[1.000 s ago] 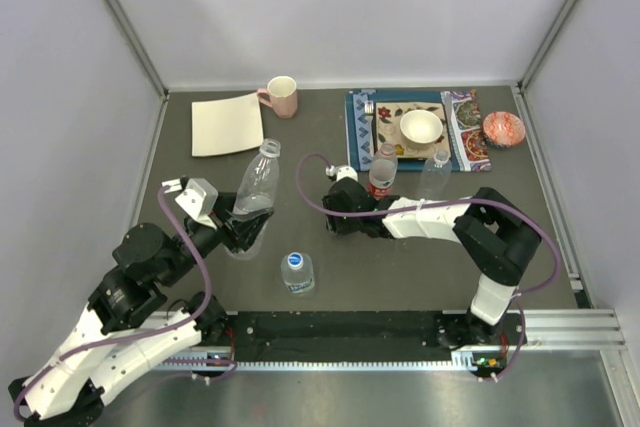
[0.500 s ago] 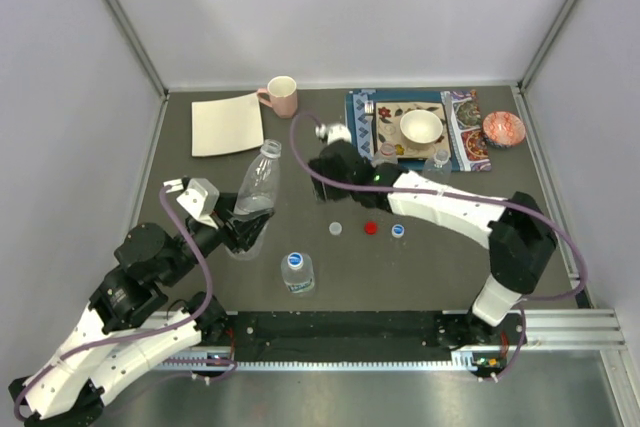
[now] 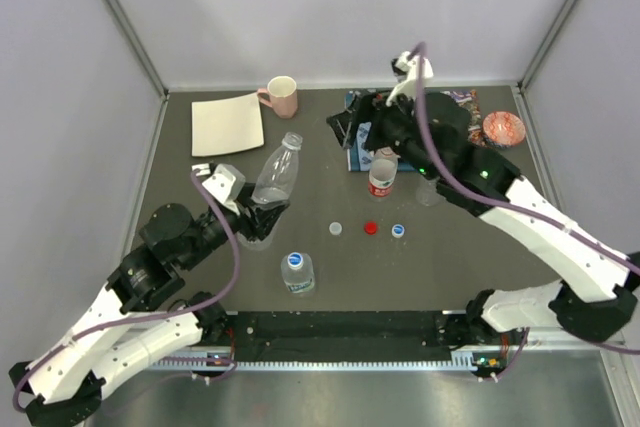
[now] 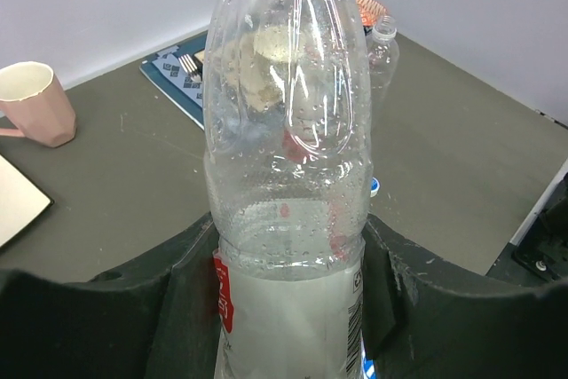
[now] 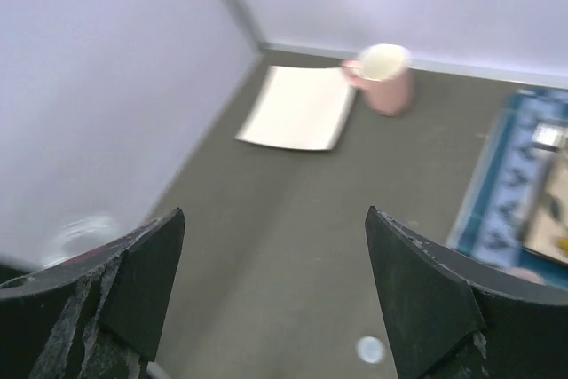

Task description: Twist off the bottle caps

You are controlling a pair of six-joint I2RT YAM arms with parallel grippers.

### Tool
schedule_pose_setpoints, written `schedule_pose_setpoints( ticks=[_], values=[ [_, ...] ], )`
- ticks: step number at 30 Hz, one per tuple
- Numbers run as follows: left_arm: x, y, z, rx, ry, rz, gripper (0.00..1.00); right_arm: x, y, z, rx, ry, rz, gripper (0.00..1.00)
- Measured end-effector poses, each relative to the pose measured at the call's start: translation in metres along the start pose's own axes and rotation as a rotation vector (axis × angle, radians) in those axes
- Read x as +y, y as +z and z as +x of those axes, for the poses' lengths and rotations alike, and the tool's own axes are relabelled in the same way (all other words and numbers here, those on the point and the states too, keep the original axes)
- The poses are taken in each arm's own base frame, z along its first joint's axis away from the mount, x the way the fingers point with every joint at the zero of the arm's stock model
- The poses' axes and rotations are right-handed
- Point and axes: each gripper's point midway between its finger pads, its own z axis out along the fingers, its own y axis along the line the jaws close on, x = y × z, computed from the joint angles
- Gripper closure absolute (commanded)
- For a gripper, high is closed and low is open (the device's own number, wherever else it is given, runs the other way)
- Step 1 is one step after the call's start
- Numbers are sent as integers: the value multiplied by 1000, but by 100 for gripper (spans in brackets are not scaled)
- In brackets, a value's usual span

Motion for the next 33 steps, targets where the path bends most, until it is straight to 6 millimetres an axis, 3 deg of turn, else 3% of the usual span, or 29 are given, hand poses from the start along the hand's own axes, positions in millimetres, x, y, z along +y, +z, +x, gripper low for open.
schedule_pose_setpoints(
  ticks=[4, 8, 14, 21, 33],
  values=[
    [-1, 11, 1, 20, 17, 6, 44, 37, -27, -23, -40, 116, -274, 16],
    [-3, 16, 0, 29, 27, 16, 43, 64, -35, -33, -23, 209, -494, 16],
    [-13, 19, -5, 25, 30, 70, 43, 97, -29, -4, 133, 259, -708, 17],
    [-22, 21, -6, 31, 29, 120, 43, 104, -32, 20, 228, 277, -773, 24],
    [-26, 27, -7, 36, 23, 140, 39, 106, -34, 27, 245, 271, -803, 59]
  ],
)
